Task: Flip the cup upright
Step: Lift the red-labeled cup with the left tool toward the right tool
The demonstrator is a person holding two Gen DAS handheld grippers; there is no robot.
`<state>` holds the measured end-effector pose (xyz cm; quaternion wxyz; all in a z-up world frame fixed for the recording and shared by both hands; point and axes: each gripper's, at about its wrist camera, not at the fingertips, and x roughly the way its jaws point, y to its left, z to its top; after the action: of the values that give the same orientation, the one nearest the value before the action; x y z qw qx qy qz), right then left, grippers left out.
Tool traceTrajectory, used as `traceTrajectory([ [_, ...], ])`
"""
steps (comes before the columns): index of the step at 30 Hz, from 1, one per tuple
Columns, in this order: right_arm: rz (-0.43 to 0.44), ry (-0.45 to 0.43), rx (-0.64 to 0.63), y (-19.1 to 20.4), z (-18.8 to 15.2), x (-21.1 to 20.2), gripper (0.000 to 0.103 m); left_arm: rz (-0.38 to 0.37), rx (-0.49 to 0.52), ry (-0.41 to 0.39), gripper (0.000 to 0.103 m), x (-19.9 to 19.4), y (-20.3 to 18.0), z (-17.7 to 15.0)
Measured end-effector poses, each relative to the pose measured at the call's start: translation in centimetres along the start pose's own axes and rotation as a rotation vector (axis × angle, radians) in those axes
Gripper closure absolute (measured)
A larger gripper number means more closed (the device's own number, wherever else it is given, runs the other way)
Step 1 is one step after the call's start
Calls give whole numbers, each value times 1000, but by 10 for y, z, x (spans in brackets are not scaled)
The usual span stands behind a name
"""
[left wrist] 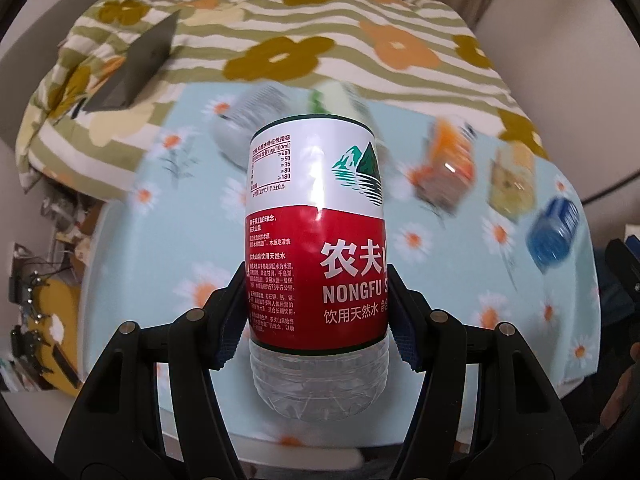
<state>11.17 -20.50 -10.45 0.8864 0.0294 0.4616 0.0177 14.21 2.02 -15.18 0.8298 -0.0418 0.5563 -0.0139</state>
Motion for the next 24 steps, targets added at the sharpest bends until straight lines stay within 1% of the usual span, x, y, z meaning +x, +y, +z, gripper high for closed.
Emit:
traceTrajectory([
  [7, -10, 15, 2, -38, -32, -12, 0, -66, 57, 63, 36, 19, -61, -43],
  [12, -29, 42, 27, -62, -56, -14, 0, -95, 84, 107, 36, 43, -93, -67],
  [17, -51, 73, 48, -81, -77, -13, 0, -96, 105, 130, 36, 59, -111, -79],
  [20, -53, 84, 67, -89, -84, -12, 0, -88, 115, 113, 36, 59, -115, -81],
  [24, -52, 90, 82, -97, -89, -13, 0, -83, 102, 108, 34, 59, -118, -82],
])
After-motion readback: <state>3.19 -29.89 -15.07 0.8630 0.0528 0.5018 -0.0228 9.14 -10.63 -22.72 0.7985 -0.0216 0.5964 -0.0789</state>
